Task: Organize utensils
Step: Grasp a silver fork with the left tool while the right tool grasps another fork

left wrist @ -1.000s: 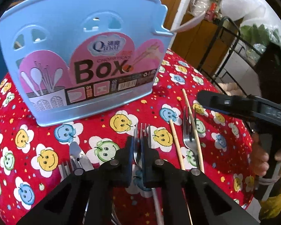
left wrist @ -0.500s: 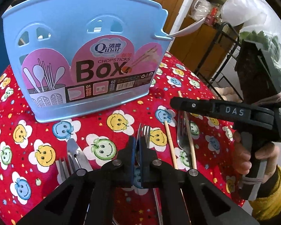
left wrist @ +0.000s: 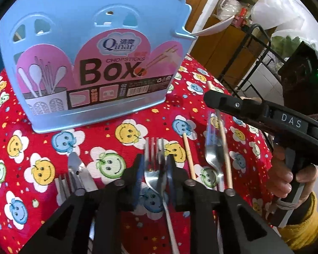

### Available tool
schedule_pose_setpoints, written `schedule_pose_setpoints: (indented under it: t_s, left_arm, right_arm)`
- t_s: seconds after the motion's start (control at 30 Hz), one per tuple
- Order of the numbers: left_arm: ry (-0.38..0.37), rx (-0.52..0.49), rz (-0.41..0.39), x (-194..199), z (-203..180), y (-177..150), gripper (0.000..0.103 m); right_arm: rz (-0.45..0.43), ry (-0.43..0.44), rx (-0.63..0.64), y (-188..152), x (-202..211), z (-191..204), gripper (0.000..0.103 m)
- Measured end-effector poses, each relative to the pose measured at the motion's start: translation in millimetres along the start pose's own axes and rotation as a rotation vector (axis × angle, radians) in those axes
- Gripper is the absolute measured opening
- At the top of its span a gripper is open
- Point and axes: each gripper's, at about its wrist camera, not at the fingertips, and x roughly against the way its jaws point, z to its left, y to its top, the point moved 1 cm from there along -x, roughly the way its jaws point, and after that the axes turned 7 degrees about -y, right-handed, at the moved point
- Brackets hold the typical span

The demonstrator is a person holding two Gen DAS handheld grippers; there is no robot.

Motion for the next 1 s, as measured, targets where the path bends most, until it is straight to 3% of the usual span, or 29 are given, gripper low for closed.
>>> schedule_pose_setpoints:
  t_s: [0.13,0.27,0.37,0.43,0.83,0.87,1.0]
  left_arm:
    - [0.009,-0.039,0.008,-8.5,-4.8,5.3,0.03]
    - [-0.008,-0.014,-0.004,-10.1,-0.4,8.2,0.029]
    - [0.01,-0.01,-0.019,-7.6,0.1,6.8,0.02]
    - [0.019,-0.019,-0.033,-4.0,-0.2,4.7,0.02]
    - [0.111,-0.065,-0.2,44.8,-19.9,-10.8,0.019]
    - [0.117,-0.053,-0.218,51.4,-19.0,-12.8,0.005]
    - [0.087,-0.002,-0.259,70.9,-11.2,-15.7,0.002]
  right_arm:
    - [0.004,0.003,0.016,0.9,-1.8,2.2,0.009]
    - [0.003,0.005,0.015,-0.9,-2.2,1.5,0.009]
    - [0.0,0.014,0.015,-2.2,-0.4,1.8,0.008]
    - [-0.003,0.017,0.016,-3.4,1.3,2.5,0.009]
    - [-0.042,0.029,0.054,-10.3,23.3,16.7,0.008]
    - [-0.035,0.024,0.06,-10.7,23.2,17.8,0.009]
    - [0.022,-0.007,0.076,-14.9,15.8,21.9,0.011]
